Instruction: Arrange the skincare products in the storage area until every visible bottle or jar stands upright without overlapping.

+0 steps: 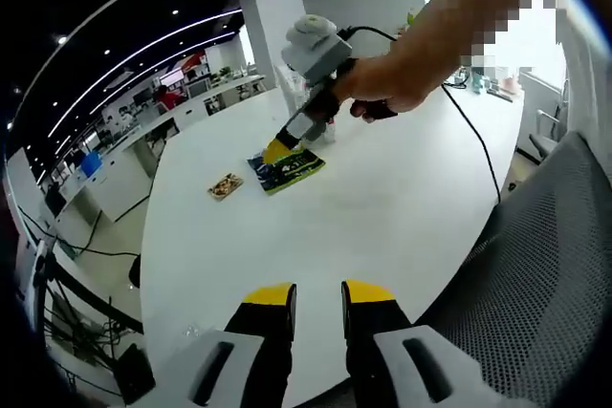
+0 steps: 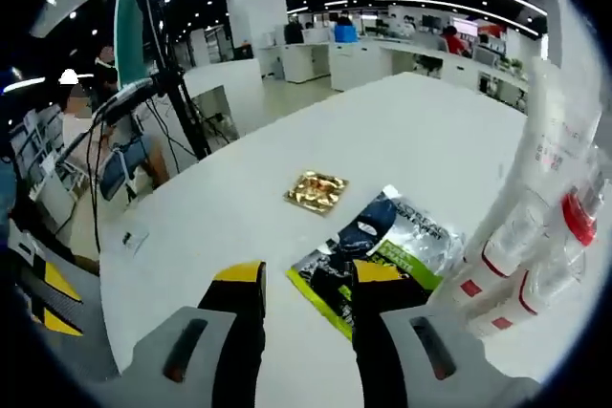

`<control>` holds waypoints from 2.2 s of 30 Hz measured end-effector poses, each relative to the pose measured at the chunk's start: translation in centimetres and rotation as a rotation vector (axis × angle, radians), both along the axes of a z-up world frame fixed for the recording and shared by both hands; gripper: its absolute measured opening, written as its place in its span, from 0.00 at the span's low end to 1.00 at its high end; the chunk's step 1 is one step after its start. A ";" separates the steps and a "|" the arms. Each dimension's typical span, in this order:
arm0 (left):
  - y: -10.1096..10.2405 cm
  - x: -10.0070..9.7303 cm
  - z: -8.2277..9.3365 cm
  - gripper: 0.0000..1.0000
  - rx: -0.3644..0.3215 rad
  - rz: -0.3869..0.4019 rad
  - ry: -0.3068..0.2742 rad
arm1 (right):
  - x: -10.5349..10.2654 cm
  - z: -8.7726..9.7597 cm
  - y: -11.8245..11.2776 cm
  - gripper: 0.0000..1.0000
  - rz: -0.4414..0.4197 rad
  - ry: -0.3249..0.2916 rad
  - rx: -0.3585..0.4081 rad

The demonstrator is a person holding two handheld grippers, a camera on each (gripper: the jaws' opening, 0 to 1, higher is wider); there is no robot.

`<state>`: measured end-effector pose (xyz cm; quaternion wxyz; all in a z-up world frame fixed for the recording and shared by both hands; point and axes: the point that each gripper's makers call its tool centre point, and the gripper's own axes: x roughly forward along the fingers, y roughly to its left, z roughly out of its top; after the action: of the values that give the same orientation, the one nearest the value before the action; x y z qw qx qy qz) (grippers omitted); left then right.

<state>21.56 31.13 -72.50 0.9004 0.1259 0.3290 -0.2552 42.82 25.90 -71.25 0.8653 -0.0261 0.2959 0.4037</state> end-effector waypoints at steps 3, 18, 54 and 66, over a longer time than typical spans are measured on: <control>-0.2 0.6 1.2 0.17 -0.071 0.000 -0.005 | -2.2 3.4 -0.7 0.40 -0.037 0.004 0.119; 10.4 6.0 1.3 0.11 0.090 -0.100 0.153 | -19.2 5.0 -5.7 0.54 0.014 0.006 0.058; 16.4 3.4 -8.3 0.50 0.417 -0.403 0.520 | -20.5 2.5 -10.1 0.33 -0.075 -0.187 -0.217; 16.3 3.4 -8.3 0.41 0.412 -0.406 0.505 | -20.4 2.6 -10.4 0.30 -0.066 -0.220 -0.248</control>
<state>24.93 47.41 -80.76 0.6781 0.2999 0.5530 -0.3800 22.47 15.46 -68.70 0.8954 -0.1673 0.2477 0.3300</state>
